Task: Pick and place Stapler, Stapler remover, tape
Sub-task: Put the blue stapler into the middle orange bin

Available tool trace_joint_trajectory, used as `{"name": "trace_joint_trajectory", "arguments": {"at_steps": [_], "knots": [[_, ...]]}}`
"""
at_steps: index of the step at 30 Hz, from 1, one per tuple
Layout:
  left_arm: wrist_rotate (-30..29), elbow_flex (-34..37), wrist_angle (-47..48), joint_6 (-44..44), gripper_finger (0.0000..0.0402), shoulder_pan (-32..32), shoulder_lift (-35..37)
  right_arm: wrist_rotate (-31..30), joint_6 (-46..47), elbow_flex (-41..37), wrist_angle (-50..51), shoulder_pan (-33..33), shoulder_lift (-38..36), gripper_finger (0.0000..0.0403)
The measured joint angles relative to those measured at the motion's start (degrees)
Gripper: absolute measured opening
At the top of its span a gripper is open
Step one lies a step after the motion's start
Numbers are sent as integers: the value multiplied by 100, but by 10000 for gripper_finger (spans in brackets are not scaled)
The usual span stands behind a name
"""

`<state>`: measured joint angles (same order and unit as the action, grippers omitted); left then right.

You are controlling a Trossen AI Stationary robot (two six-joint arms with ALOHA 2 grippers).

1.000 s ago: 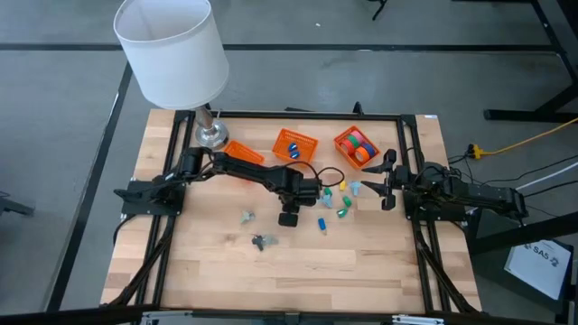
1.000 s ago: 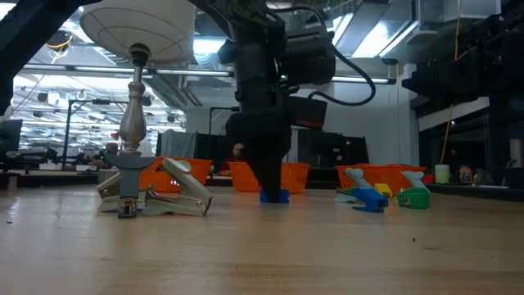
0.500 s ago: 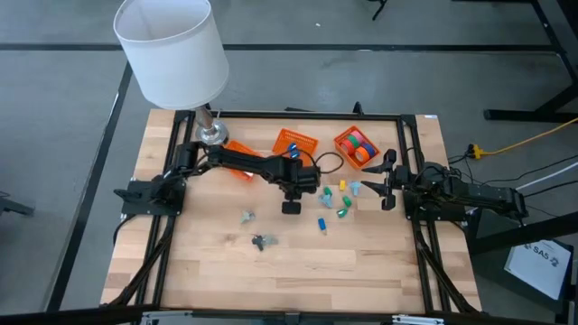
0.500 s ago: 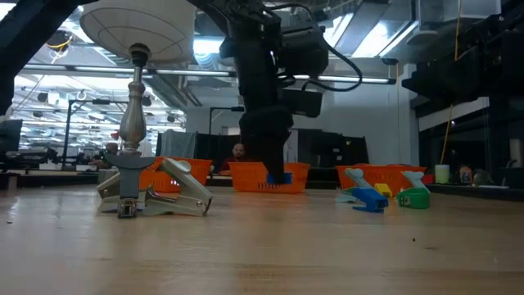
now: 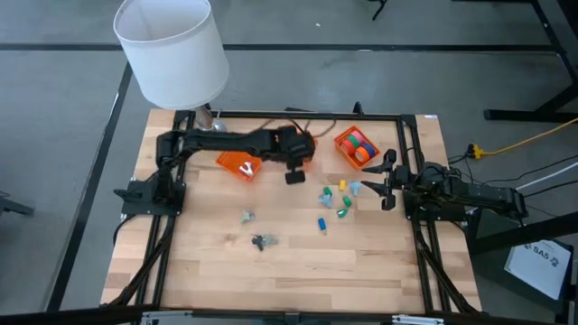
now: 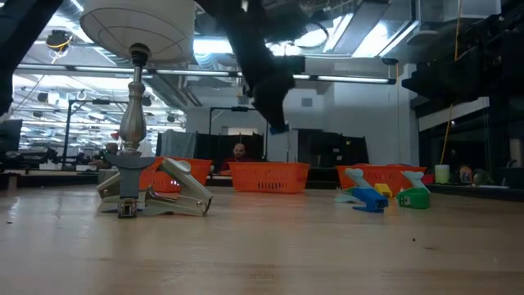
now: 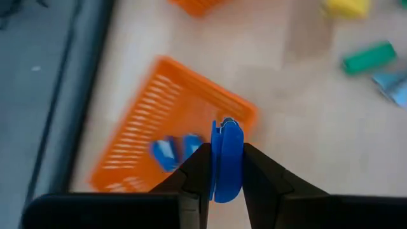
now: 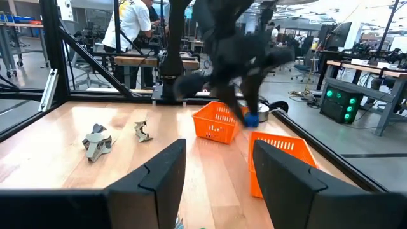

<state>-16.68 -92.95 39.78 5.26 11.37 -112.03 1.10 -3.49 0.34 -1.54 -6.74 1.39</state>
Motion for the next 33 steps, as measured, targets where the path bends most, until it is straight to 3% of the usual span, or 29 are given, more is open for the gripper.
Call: {"name": "trace_joint_trajectory", "arguments": {"at_steps": [6,15,23,33], "knots": [[-203,-2,-290,-10,62,498,296,-1,-1,0,2,2,0,188],[-359,-9,-379,-447,62,1149,204,-1,-1,1,2,1,0,188],[314,-10,-414,-568,63,1444,-22,-1,-1,1,2,0,0,188],[954,-9,-369,-603,63,1369,-474,-1,-1,1,2,2,0,188]]}}
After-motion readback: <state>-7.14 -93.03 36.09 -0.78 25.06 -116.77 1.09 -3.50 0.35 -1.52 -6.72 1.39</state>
